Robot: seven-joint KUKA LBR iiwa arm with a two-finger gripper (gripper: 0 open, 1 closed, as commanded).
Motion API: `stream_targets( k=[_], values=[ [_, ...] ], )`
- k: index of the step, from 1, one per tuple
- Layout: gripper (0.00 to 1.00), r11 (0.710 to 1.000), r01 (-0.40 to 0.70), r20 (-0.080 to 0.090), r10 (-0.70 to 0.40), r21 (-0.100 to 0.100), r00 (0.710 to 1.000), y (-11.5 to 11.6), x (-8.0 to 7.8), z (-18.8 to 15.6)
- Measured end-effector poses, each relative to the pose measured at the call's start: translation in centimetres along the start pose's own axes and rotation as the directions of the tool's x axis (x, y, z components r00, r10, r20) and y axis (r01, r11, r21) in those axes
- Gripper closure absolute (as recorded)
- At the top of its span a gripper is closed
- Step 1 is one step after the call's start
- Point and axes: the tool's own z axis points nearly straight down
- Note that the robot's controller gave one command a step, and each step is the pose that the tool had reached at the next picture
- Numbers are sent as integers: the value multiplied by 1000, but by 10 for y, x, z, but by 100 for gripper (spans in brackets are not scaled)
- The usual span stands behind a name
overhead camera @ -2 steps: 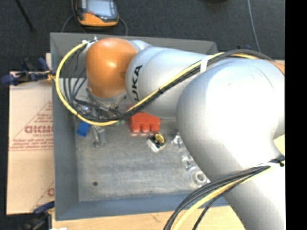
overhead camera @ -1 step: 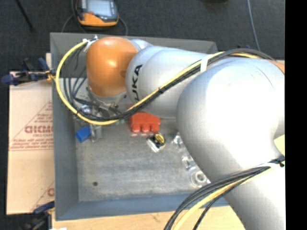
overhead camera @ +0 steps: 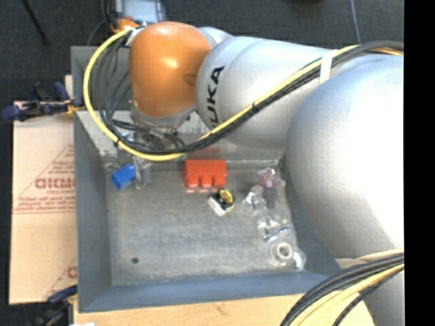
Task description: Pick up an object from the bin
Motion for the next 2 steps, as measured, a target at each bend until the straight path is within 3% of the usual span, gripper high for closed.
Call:
stream_targets(
  k=[1, 2],
  values=[
    [100, 999, 42, 0, -42, 3, 999, 3, 2, -104],
    [100, 989, 148, -15, -148, -1, 989, -26, 32, -46]
  ],
)
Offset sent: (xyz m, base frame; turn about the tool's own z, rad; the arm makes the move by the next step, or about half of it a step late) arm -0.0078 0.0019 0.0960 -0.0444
